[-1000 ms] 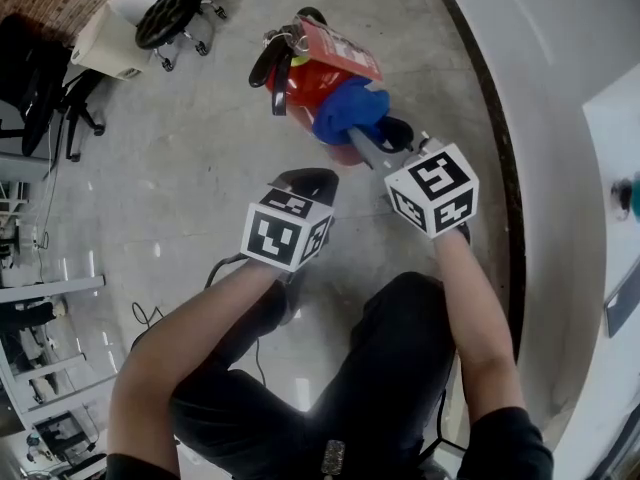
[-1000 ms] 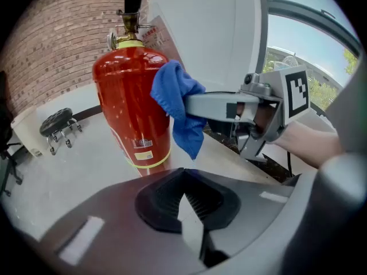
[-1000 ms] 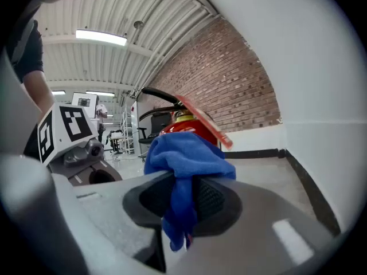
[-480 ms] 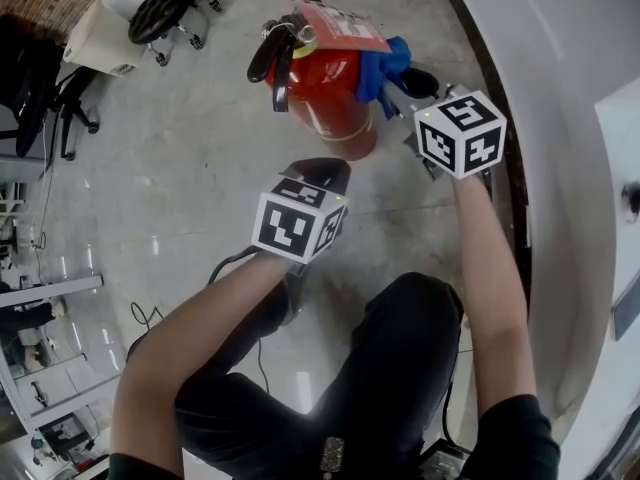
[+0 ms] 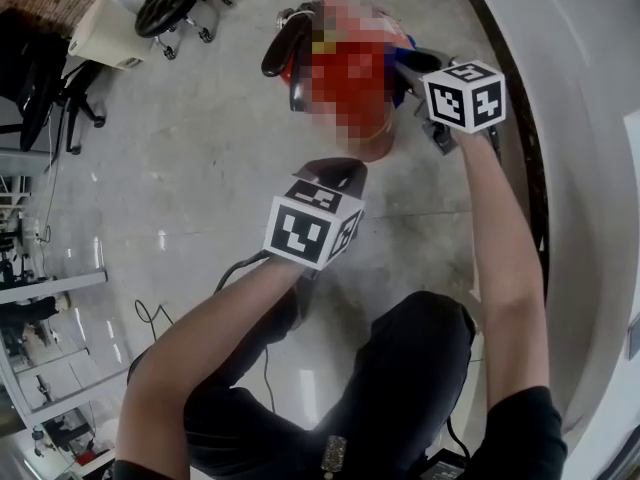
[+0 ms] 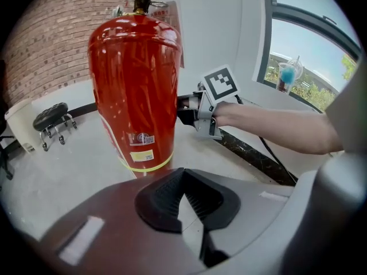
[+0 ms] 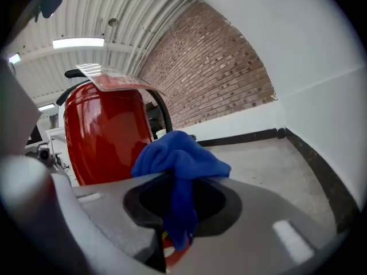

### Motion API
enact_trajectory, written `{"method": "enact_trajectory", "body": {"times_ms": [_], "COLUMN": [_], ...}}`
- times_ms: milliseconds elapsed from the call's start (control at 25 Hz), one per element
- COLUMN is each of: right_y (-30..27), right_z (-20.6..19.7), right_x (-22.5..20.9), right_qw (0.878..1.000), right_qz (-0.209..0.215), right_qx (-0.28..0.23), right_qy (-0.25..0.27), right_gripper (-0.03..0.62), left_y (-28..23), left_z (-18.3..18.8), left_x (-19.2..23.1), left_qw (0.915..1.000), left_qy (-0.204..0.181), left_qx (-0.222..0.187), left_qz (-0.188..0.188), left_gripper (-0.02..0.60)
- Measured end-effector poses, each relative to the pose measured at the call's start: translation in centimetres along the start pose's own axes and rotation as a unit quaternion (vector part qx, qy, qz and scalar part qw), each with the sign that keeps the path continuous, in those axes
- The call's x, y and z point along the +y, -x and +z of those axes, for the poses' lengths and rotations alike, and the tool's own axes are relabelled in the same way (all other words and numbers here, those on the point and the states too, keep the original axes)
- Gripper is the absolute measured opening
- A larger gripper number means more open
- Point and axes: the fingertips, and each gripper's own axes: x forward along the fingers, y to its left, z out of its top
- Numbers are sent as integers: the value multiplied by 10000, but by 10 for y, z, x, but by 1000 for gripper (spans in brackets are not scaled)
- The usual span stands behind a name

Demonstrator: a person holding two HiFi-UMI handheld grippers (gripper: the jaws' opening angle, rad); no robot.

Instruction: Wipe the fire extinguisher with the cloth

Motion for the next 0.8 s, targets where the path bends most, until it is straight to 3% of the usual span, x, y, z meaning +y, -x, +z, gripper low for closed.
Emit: {"method": "enact_trajectory", "body": {"times_ms": [400, 800], "right_y": [54, 72], "right_z": [-21, -46], "right_x": [45, 116], "right_qw": [9998, 9965], "right_qz": [87, 781], "right_qx": [-127, -94], "right_qy": [94, 285], "right_gripper": [84, 84], "left_y": [-10, -9], "left_z": [-2, -21], "left_x": [-1, 10], "left_qw": [9999, 9988], "left_qy": [-94, -178], "left_qx": [98, 336], "left_qz": [99, 312], "left_gripper": [5, 5]}}
